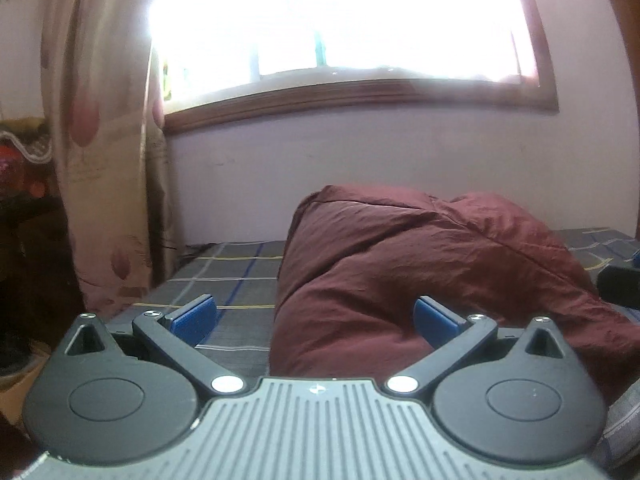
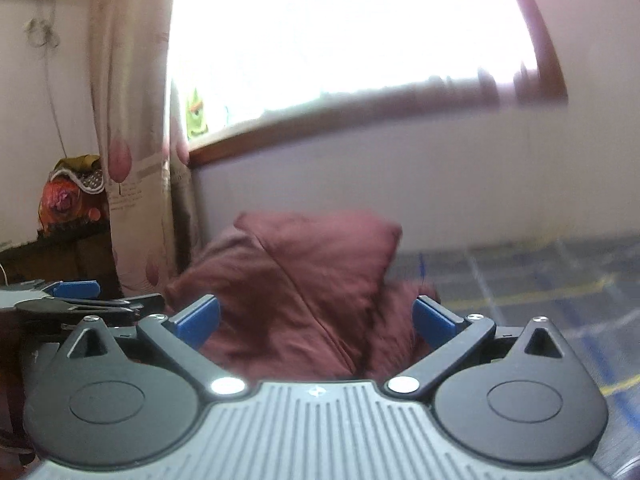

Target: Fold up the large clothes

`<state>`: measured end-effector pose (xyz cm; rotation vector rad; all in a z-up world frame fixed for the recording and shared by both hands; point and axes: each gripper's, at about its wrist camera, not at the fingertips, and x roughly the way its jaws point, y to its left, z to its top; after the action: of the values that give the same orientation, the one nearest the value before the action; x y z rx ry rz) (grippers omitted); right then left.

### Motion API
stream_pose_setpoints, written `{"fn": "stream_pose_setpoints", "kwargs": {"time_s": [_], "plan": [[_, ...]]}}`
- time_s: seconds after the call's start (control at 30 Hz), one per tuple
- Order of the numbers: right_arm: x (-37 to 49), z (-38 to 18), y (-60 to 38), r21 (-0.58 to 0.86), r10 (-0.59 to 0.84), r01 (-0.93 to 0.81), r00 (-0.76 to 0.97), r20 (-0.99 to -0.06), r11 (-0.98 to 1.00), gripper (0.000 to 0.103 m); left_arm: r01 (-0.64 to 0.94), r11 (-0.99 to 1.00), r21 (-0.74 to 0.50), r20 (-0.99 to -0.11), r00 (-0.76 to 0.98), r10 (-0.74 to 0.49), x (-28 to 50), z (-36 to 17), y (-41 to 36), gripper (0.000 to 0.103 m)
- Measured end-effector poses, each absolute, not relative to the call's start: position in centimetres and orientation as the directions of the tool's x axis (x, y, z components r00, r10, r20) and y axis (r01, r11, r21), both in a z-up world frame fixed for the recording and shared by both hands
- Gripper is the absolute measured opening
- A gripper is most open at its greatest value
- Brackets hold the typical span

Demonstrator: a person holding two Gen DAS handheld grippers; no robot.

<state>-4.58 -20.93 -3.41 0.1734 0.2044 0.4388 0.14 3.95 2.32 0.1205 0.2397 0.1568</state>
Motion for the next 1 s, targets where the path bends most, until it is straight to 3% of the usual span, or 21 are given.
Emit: {"fn": "stream_pose_setpoints", "kwargs": {"time_s": [0.17,0.3,0.43,0.67,0.87,1.0], "plan": [[-7.2,-2.3,-18.9,0.130,0.377,-0.359,0.912,-0.163,0.924,0.103,-0.192,0.974,0.123,-0.250,0.944,0.217,-0.8,3.5,4.0,0.103],[-8.3,-2.1,-17.1,0.065,0.230,-0.221,0.950,-0.212,0.973,0.103,-0.172,0.983,0.066,-0.274,0.944,0.183,-1.9,4.4,4.7,0.103],[-9.6,-2.4,-16.5,0.010,0.172,-0.172,0.972,-0.160,0.985,0.103,-0.188,0.978,0.086,-0.242,0.949,0.204,-3.1,4.8,4.1,0.103],[-10.5,-3.1,-15.0,-0.073,0.027,-0.038,0.988,-0.153,0.997,0.103,-0.132,0.988,0.079,-0.319,0.936,0.150,-3.3,4.4,3.3,0.103],[-11.5,-3.2,-14.0,-0.139,0.008,-0.027,0.991,-0.135,0.990,0.103,-0.114,0.990,0.080,-0.320,0.938,0.134,-3.8,4.1,2.7,0.103],[-11.2,-2.9,-14.3,-0.099,0.063,-0.084,0.978,-0.197,0.992,0.103,-0.092,0.993,0.070,-0.332,0.937,0.110,-3.9,4.1,2.5,0.103]]}}
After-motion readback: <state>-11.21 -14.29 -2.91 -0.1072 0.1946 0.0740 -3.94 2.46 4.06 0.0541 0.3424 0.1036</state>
